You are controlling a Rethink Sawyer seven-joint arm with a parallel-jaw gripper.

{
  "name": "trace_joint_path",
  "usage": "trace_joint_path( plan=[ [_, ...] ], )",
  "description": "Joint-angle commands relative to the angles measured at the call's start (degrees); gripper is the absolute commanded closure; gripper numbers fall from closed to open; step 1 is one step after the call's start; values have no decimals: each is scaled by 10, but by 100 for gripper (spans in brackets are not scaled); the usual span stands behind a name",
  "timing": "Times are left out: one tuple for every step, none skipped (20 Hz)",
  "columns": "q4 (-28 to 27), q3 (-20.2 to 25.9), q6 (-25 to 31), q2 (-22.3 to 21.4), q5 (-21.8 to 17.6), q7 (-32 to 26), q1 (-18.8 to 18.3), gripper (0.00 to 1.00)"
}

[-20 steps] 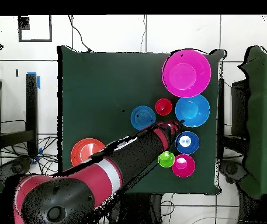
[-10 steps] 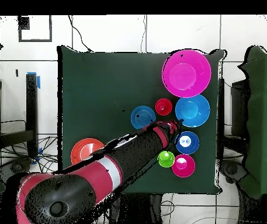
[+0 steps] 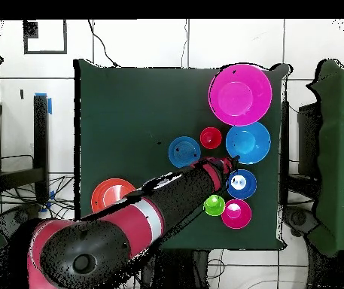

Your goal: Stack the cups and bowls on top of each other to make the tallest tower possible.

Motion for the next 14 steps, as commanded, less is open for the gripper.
trace_joint_path(
  plan=[
    [-65, 81, -36, 32, -9, 27, -15, 0],
    [-66, 81, -36, 31, -11, 26, -16, 0],
    [-68, 82, -37, 31, -13, 24, -19, 0],
    [-70, 84, -36, 30, -15, 21, -21, 0],
    [-70, 84, -39, 31, -16, 21, -23, 0],
    [-71, 84, -40, 33, -16, 21, -24, 0],
    [-71, 86, -42, 33, -18, 21, -26, 0],
    [-71, 87, -42, 33, -17, 22, -27, 0],
    [-71, 87, -43, 34, -16, 23, -27, 0],
    [-69, 89, -42, 33, -14, 26, -28, 0],
    [-69, 77, -56, 41, -2, 39, -21, 100],
    [-68, 64, -75, 50, 11, 51, -15, 100],
    [-66, 51, -93, 60, 25, 63, -8, 100],
    [-66, 45, -89, 63, 31, 67, -5, 100]
  ],
)
